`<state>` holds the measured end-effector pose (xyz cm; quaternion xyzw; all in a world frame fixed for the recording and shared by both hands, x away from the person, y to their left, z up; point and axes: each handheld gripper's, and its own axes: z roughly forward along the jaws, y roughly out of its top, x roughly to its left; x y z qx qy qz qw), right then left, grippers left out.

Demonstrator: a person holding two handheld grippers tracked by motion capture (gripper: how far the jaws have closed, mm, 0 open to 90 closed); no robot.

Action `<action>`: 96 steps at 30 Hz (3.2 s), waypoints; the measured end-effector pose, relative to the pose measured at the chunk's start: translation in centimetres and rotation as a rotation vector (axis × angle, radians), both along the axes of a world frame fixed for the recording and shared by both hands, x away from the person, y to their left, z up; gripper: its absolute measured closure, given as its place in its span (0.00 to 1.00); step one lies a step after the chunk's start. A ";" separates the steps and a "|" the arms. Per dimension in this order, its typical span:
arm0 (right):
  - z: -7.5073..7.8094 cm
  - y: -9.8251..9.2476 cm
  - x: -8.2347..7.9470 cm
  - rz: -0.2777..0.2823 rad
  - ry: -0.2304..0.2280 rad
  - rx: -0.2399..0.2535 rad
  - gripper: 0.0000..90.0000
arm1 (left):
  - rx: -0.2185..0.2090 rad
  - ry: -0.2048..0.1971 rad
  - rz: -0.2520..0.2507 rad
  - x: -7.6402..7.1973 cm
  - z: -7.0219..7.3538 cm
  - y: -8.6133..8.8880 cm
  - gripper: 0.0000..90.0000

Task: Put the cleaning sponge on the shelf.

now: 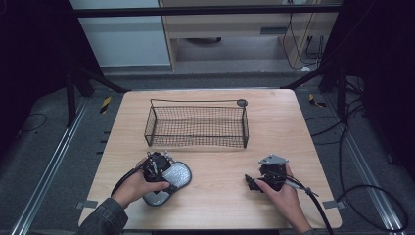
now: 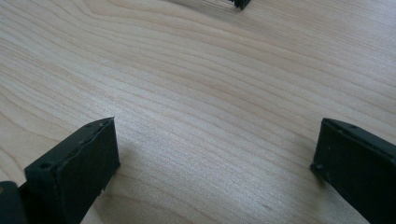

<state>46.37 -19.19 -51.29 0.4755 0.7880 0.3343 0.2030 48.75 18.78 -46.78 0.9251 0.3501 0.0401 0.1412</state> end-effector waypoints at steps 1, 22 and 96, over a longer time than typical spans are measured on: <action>0.0 0.0 0.0 0.001 0.000 0.001 0.00 | -0.001 -0.001 0.003 0.0 -0.1 0.0 0.05; 0.0 0.0 0.0 0.003 0.000 0.002 0.00 | -0.051 -0.018 0.035 0.1 -0.7 0.5 0.07; 0.0 0.0 0.0 0.003 -0.001 0.001 0.00 | -0.072 -0.125 -0.055 0.2 1.6 0.5 0.08</action>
